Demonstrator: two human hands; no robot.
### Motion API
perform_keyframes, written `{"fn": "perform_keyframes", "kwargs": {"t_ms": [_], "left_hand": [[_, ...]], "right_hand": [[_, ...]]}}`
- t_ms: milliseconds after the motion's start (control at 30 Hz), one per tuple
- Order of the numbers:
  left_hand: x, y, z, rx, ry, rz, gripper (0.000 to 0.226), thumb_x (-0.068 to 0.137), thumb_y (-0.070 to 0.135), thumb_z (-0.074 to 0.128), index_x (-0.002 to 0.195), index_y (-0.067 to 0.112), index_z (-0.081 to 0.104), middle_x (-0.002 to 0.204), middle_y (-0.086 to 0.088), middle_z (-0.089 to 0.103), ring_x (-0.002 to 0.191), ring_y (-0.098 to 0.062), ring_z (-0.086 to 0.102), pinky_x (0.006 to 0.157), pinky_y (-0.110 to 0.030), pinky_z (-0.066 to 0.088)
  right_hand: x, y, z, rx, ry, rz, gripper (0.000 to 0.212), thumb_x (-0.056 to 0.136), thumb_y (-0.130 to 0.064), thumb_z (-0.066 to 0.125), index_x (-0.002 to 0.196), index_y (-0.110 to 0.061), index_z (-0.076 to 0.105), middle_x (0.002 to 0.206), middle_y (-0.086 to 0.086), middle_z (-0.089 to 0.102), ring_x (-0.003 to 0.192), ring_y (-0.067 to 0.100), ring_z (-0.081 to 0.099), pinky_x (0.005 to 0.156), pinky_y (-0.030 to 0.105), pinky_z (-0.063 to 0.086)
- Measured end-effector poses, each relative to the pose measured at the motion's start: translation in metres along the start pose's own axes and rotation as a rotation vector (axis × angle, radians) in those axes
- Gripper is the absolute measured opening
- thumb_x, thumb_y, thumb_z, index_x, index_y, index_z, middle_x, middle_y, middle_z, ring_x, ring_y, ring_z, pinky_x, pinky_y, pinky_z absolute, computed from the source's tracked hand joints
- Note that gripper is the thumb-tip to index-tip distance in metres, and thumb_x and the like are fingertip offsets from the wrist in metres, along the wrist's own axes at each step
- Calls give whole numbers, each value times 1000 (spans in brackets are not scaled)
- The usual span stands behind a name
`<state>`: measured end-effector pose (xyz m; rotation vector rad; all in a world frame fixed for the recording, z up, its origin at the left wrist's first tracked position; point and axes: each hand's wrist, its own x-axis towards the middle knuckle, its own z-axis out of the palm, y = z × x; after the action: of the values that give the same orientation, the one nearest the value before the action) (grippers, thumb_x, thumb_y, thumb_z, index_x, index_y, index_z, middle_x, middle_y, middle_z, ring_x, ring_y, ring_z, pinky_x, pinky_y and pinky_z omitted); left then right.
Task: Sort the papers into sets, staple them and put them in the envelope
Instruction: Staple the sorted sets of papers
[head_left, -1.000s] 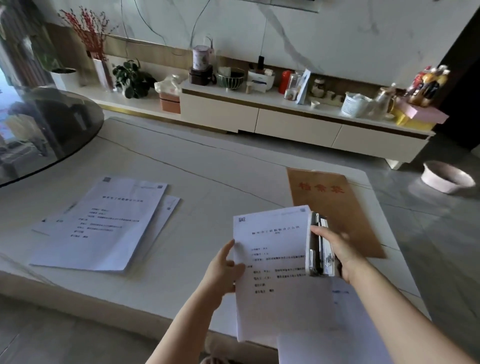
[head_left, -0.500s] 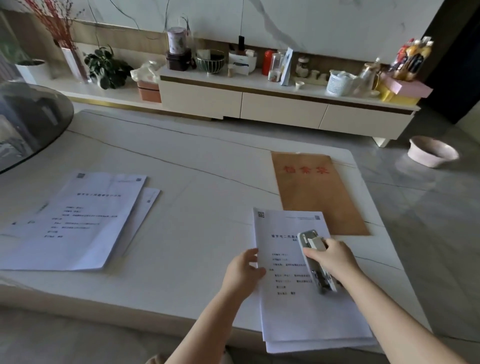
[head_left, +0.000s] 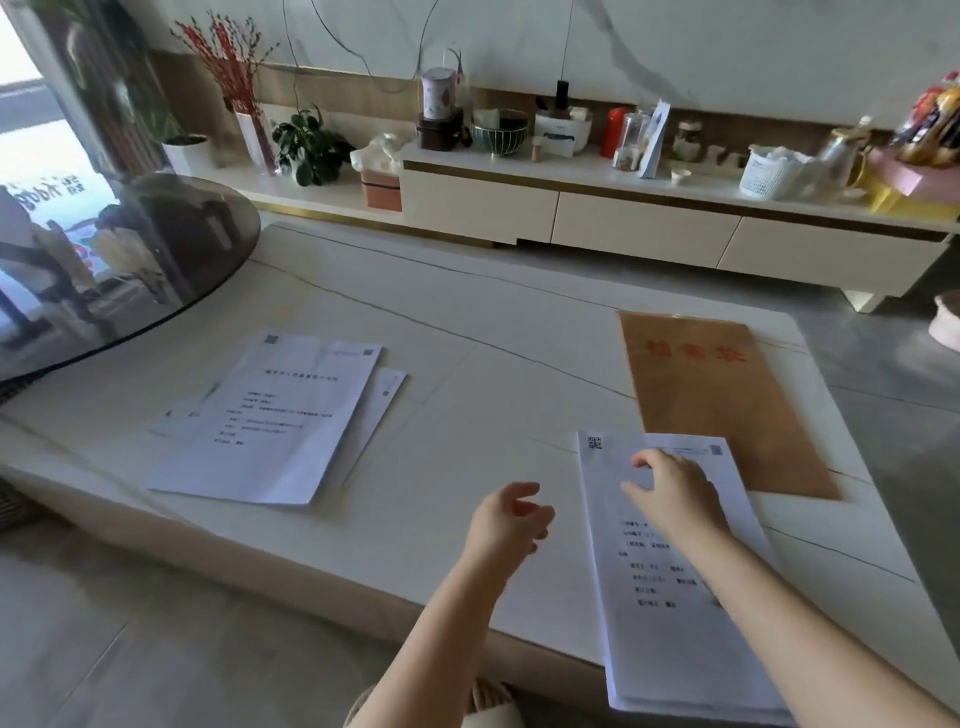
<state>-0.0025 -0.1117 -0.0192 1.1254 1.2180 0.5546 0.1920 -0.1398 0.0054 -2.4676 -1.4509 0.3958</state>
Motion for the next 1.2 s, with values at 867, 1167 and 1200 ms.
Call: {"fn": "perform_keyframes", "kwargs": {"t_ms": [867, 1167, 1200], "left_hand": [[33, -41, -308, 994, 567, -98, 50, 95, 47, 42, 143, 40, 31, 158, 3, 17, 147, -23, 3, 119, -43, 4], [34, -54, -320, 958, 649, -33, 53, 86, 63, 47, 137, 51, 35, 151, 15, 27, 142, -16, 13, 113, -35, 12], [34, -56, -320, 959, 651, -32, 54, 86, 64, 47, 138, 52, 34, 151, 15, 25, 142, -16, 13, 113, -35, 12]], "right_hand": [[25, -310, 160, 1007, -564, 253, 18, 89, 1, 55, 103, -8, 49, 97, 15, 56, 84, 22, 54, 65, 38, 51], [41, -323, 158, 829, -559, 210, 12, 83, -10, 69, 85, -5, 58, 72, 4, 53, 61, 13, 45, 52, 25, 37], [41, -325, 158, 817, -555, 181, 11, 83, -9, 69, 85, -5, 59, 73, 5, 53, 64, 14, 46, 55, 26, 38]]}}
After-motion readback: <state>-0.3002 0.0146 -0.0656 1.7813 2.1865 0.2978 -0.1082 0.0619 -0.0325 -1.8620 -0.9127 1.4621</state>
